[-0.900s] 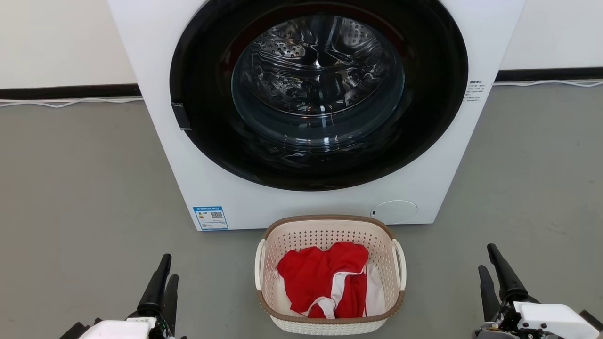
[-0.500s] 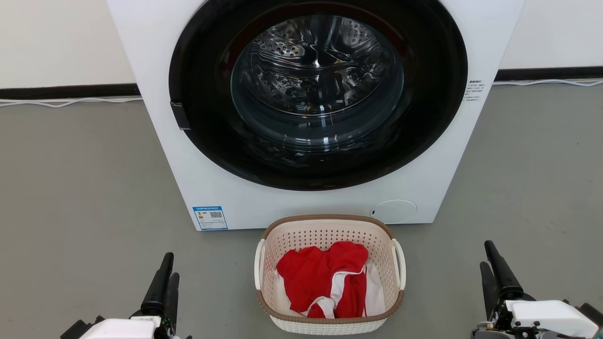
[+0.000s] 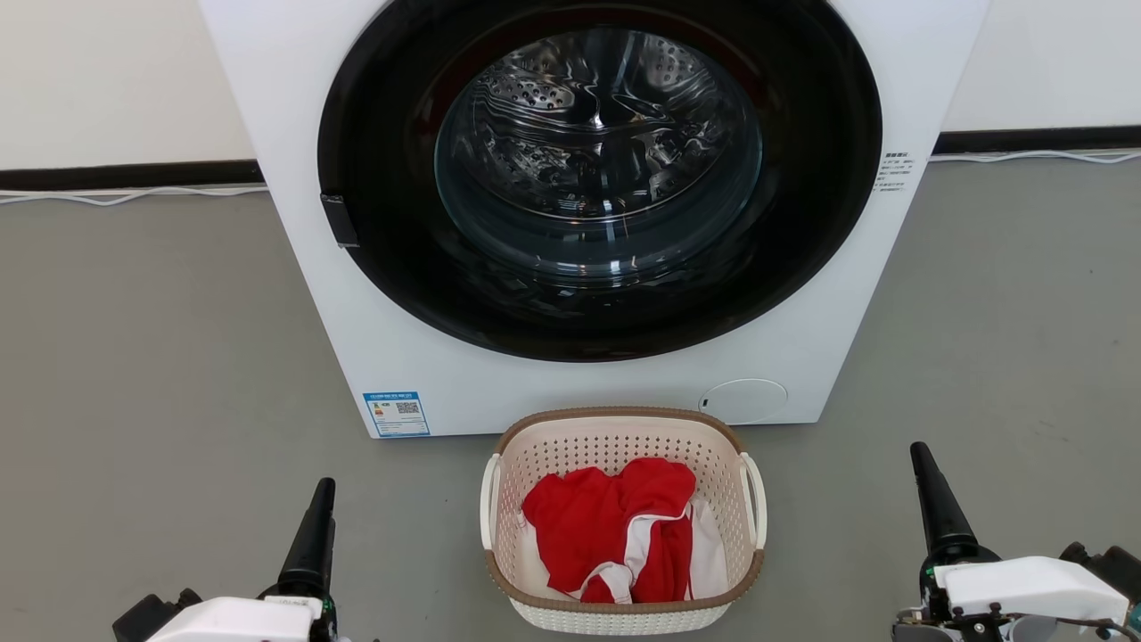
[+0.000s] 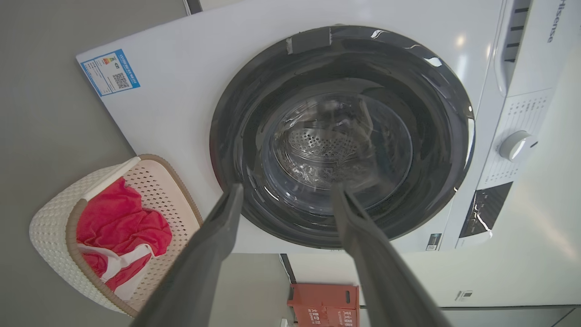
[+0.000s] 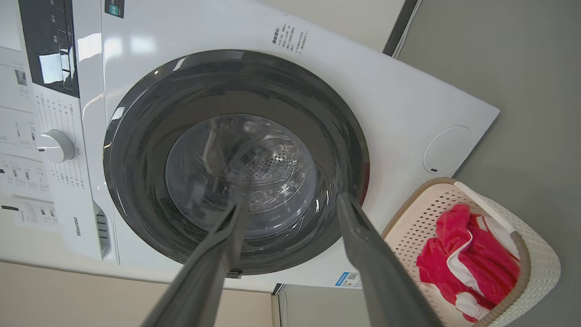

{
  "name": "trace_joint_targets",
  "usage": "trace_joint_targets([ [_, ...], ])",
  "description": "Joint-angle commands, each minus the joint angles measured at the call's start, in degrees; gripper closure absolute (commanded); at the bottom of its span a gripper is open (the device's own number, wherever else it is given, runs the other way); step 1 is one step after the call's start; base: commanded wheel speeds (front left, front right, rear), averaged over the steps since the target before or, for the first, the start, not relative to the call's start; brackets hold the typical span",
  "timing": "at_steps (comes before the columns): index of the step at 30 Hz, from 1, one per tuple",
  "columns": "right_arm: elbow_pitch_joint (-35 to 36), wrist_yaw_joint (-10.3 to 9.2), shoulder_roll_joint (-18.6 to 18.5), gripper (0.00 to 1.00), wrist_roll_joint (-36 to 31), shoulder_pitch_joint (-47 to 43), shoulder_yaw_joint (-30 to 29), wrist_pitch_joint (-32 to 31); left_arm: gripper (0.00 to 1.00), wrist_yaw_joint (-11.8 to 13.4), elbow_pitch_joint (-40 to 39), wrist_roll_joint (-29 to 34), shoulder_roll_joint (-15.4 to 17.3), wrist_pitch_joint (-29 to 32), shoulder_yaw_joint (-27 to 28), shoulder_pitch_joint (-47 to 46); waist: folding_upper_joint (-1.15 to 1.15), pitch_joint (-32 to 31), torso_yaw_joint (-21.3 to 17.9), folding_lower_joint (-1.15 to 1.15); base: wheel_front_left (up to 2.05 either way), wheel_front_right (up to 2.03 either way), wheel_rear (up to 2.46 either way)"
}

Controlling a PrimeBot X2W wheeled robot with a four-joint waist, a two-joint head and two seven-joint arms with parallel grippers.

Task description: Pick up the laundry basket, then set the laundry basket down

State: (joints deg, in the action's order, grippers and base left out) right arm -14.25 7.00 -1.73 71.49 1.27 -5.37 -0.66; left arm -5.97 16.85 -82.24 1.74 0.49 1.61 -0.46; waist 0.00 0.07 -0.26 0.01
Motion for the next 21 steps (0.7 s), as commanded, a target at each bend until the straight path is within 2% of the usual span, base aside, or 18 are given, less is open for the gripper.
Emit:
trace_joint_targets([
  [1,2.08,0.17,-0.60,0.00,-2.55,1.07,0.65,0.86,0.00,0.25,-1.87,1.96,0.45,-0.57,0.14,-1.69,0.00,0.00,-0.01,-0.01,0.00,0.00,0.00],
  [21,3.37,0.24,-0.72,0.00,-19.30,0.95,1.42,4.03,0.00,1.27,-2.87,16.01,0.60,-3.77,-1.29,-1.50,0.00,-0.07,-0.15,-0.01,0.00,0.00,0.00],
])
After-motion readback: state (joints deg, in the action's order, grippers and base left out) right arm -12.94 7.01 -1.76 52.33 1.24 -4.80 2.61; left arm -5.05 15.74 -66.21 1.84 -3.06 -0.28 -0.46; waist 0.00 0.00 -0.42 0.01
